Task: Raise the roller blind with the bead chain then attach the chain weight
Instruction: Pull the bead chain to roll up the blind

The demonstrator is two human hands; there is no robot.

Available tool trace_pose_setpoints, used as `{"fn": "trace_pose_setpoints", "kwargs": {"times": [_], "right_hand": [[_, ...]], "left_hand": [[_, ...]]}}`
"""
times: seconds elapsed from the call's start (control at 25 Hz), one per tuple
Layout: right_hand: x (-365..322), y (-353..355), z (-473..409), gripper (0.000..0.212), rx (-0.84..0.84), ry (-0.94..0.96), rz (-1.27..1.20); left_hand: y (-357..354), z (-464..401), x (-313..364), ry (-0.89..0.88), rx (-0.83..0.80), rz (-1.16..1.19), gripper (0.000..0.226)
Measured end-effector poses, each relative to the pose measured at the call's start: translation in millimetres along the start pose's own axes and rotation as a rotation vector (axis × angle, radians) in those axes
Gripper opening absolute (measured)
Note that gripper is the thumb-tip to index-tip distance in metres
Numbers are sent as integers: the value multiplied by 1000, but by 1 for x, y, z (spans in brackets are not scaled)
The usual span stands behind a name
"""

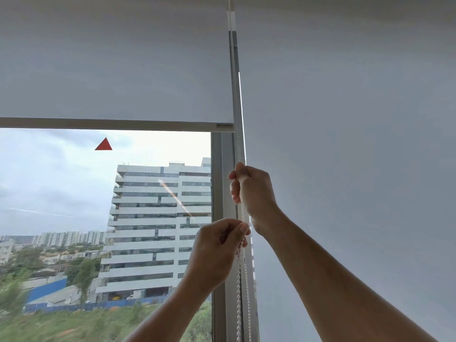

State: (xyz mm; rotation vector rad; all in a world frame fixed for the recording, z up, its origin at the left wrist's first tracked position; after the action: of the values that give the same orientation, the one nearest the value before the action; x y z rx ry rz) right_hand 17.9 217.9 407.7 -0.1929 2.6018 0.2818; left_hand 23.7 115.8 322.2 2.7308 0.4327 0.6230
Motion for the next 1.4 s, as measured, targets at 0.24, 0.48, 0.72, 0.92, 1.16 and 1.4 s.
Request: {"fn": "trace_pose_setpoints", "kwargs": {"times": [0.24,0.48,0.72,0.92,1.16,1.4], "right_hand": [[3,-11,12,45,42,72,87],[21,-14,35,45,46,120,135],[32,-20,55,45,-21,141,105],[40,-15,62,44,-69,124,58],[34,0,44,61,69,-16,-92],[-1,5,-4,54,94,27,8]], "left_hand": [[15,-3,-2,-49,-9,-40,35],[35,-43,22,15,269,-55,35],[33,-81,58,66,169,115,29],[29,-80,61,85,167,180,25],[28,-66,59,19,175,33,25],[23,-42,38,8,167,-151,26]]}}
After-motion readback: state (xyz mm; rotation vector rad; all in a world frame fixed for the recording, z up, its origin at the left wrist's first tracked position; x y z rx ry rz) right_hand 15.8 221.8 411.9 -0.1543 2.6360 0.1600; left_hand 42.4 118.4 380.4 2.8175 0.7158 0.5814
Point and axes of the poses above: each hand's wrist, its own z-axis away from the middle knuckle, its own y-axis out of the back of the hand, x = y × z, the point moved 1 cm from there along -z, towards the middle knuckle, and after that the axes turned 15 degrees about -x, right-handed, at the moved point
